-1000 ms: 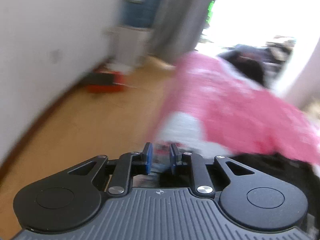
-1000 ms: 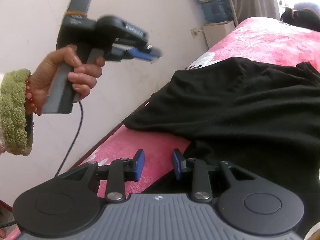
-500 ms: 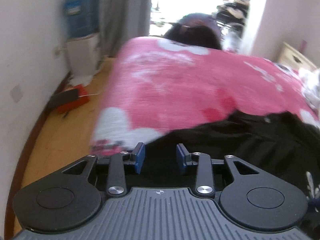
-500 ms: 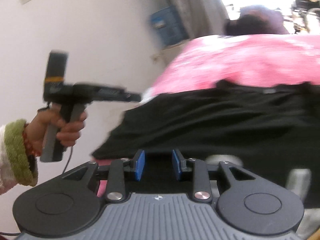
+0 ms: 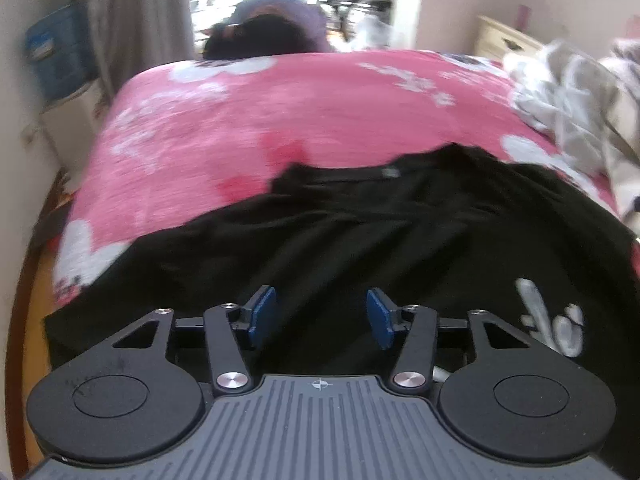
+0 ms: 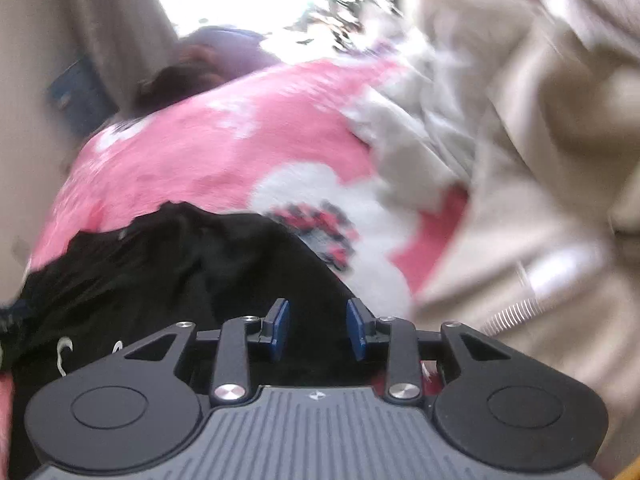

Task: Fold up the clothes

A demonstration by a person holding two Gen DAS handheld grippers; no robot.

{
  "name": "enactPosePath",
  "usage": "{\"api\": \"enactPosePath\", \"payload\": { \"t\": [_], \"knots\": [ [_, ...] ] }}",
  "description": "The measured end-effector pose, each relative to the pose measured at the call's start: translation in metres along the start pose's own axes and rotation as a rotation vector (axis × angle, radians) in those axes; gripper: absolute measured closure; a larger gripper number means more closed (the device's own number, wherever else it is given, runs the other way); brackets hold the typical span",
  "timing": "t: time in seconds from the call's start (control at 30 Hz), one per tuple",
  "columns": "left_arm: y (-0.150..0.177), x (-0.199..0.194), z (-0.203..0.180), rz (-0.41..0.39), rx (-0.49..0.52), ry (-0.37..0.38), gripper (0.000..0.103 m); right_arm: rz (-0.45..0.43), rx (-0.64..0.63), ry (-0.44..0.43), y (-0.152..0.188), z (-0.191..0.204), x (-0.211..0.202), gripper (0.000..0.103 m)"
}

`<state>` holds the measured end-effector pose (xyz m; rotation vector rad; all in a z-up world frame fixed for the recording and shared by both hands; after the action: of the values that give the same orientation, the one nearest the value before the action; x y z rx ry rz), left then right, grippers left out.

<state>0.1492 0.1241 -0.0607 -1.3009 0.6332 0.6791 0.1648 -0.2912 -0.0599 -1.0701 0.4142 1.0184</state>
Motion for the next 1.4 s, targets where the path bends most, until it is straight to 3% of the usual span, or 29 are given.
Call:
{"api": "enactPosePath", "payload": {
  "t": [0.13, 0.33, 0.5, 0.57, 0.63, 0.67, 0.87, 0.97, 1.07, 1.4],
  "knots": [
    [0.0, -0.014, -0.054, -0.03, 0.071, 0.084, 0.049, 0.044, 0.172, -0.027, 0.014, -0.017, 0.006, 0.068],
    [0.013, -0.034, -0.151, -0.1, 0.237, 0.21, 0.048, 0.073, 0.348, 0.052, 0.027, -0.039, 0.019, 0.066],
    [0.035, -0.041, -0.204, -0.116, 0.369, 0.274, 0.048, 0.003, 0.433, 0.043, 0.028, -0.05, 0.026, 0.063],
    [0.043, -0.042, -0.215, -0.123, 0.408, 0.281, 0.048, -0.029, 0.423, 0.028, 0.027, -0.05, 0.027, 0.067],
    [0.047, -0.04, -0.219, -0.116, 0.419, 0.278, 0.048, -0.047, 0.39, 0.023, 0.023, -0.047, 0.025, 0.096],
    [0.049, -0.038, -0.221, -0.114, 0.42, 0.276, 0.048, -0.055, 0.371, 0.022, 0.021, -0.046, 0.023, 0.098],
    [0.047, -0.038, -0.218, -0.109, 0.411, 0.268, 0.048, -0.104, 0.169, 0.035, -0.004, -0.021, 0.008, 0.099],
    [0.047, -0.038, -0.216, -0.108, 0.42, 0.25, 0.048, -0.137, -0.006, 0.096, -0.026, -0.004, 0.003, 0.099],
    [0.047, -0.038, -0.213, -0.102, 0.42, 0.238, 0.048, -0.161, -0.094, 0.154, -0.047, -0.001, 0.004, 0.099],
    [0.051, -0.039, -0.207, -0.088, 0.446, 0.236, 0.048, -0.076, -0.314, 0.323, -0.098, -0.023, 0.04, 0.099]
  ]
}}
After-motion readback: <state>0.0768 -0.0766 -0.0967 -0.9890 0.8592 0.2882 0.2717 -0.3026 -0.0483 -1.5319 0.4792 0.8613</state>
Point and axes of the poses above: each gripper's, at about its wrist camera, not at the fingertips, and x roughly the way its jaws point, z to its left, y to its underside, the point moved 7 cm from there along x, roughly the way its jaws point, and after that the axes turned 14 degrees about -y, right-handed, at the moved point
